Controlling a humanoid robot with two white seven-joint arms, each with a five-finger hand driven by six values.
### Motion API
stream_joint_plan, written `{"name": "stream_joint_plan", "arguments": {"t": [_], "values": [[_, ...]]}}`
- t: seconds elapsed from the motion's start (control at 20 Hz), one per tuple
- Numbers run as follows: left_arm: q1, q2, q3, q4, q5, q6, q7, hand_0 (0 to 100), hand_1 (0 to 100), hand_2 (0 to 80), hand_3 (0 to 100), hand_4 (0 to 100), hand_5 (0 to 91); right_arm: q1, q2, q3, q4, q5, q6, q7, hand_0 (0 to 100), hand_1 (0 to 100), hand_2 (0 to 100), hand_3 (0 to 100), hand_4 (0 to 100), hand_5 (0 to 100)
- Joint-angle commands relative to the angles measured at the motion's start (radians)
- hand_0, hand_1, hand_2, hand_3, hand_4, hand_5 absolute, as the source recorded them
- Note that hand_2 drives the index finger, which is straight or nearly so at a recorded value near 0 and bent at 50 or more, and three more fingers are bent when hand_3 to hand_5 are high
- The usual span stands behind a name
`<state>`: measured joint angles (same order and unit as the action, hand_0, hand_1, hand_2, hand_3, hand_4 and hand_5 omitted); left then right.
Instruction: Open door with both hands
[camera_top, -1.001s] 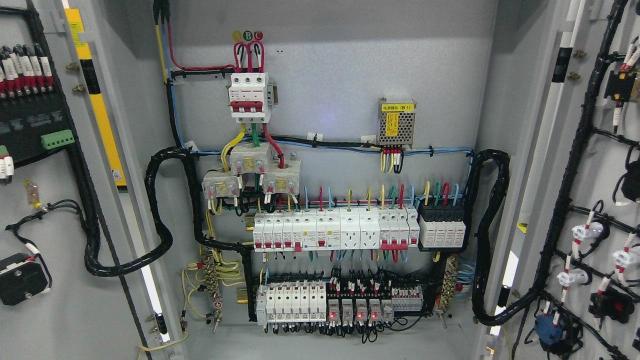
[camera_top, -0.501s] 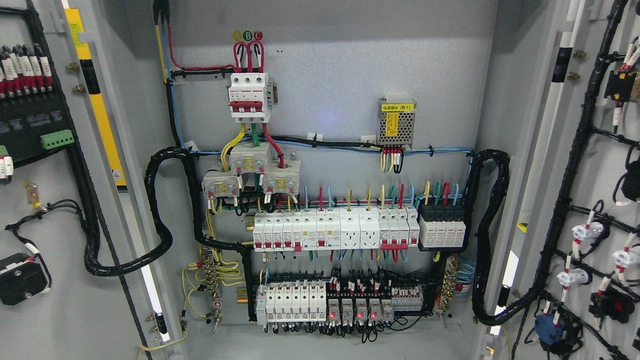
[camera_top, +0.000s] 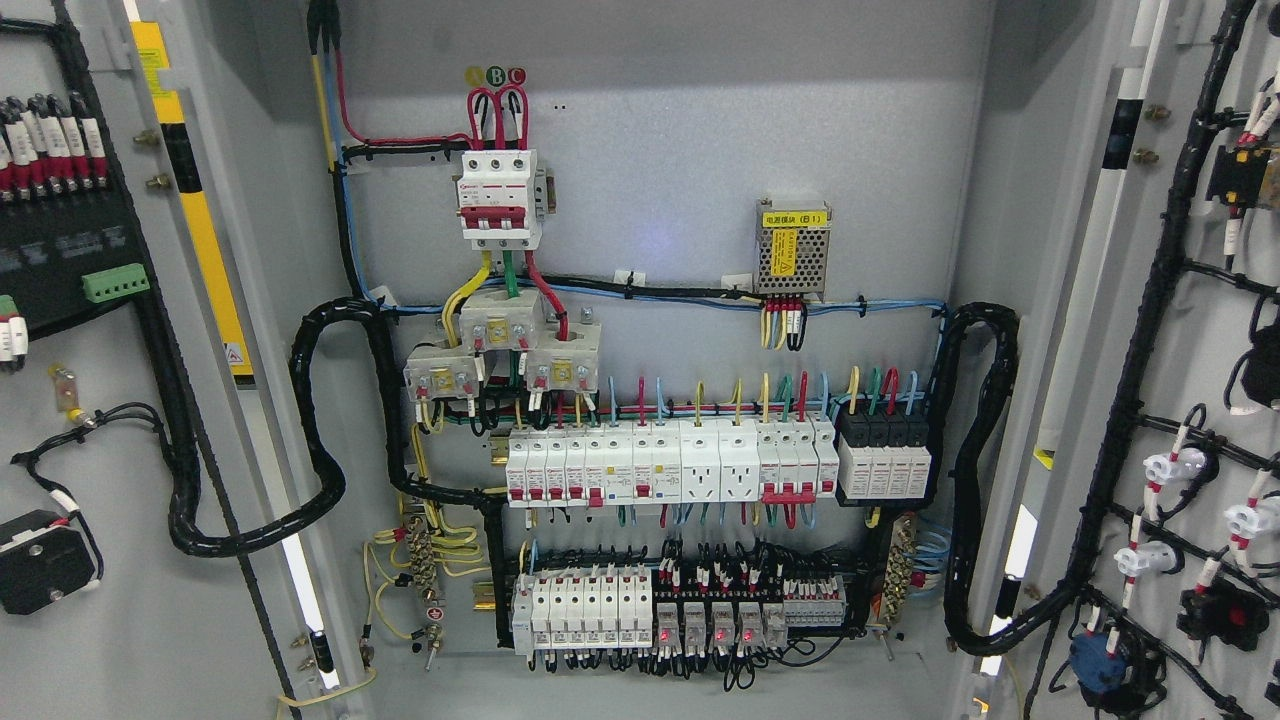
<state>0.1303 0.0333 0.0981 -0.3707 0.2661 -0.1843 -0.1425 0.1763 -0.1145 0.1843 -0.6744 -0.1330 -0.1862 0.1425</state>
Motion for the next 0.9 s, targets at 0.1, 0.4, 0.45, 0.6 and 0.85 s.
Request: {"name": "stream_joint_plan", "arguments": {"t": [0.1,0.4,0.45,0.6,0.85], "values": [[-0.018,0.008,-0.141,0.342,-0.028,0.034,0.113,0,0,0.0,0,0,0.0,-0.038,0.053,0.023,0.439,0.079,0.091,-0.087,22,0,0,0,0,0],[-0.026,0.003,-0.229,0.340,-0.157,0.065,0.110,0,0,0.0,0,0,0.0,-0.044,0.044,0.020,0.464,0.124,0.183,-0.087,22,0,0,0,0,0],[-0.029,0.005,-0.229,0.340,-0.157,0.065,0.110,0,0,0.0,0,0,0.0,-0.046,0.042,0.020,0.466,0.124,0.215,-0.089,22,0,0,0,0,0],[-0.034,0.002,-0.225,0.340,-0.153,0.065,0.113,0,0,0.0,0,0,0.0,-0.051,0.032,0.017,0.470,0.124,0.260,-0.089,22,0,0,0,0,0],[-0.034,0.000,-0.222,0.339,-0.151,0.062,0.112,0,0,0.0,0,0,0.0,-0.052,0.041,0.001,0.504,0.124,0.258,-0.089,22,0,0,0,0,0]]}}
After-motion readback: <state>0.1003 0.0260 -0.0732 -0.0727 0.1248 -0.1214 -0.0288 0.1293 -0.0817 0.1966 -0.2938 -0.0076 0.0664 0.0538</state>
